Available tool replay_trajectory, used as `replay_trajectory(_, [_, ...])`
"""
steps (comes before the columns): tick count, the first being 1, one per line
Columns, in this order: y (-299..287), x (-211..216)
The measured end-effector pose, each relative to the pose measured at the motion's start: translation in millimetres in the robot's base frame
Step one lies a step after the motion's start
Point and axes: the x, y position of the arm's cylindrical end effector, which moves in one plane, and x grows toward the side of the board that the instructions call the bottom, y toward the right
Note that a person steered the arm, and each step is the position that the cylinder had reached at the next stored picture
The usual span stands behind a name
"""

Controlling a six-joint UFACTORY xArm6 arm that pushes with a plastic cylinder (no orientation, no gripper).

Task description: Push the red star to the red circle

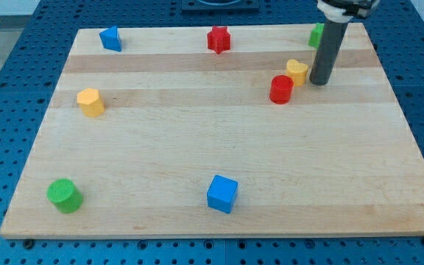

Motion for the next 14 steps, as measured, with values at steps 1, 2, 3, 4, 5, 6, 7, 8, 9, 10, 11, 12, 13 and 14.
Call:
replay_trajectory(1, [-8.6,-37.6])
replay_trajectory(2, [-45.4,-62.9])
replay_trajectory(3, [-79.1,-80.9])
replay_trajectory(4, [-101.5,-105.3])
replay_trajectory(5, [-110.8,-135.7])
replay_trajectory(6, [-131.6,-149.2])
replay_trajectory(7, [-162.4,-147.3])
replay_trajectory(8, [-181.8,-145.9])
replay_trajectory(9, [-182.2,-130.6])
replay_trajectory(10, [-182.0,-105.2])
replay_trajectory(11, [-182.0,-77.9])
replay_trajectory(12, [-182.0,-52.4])
replay_trajectory(13, [-201.0,-63.5])
replay_trajectory(14, [-236.0,-66.9])
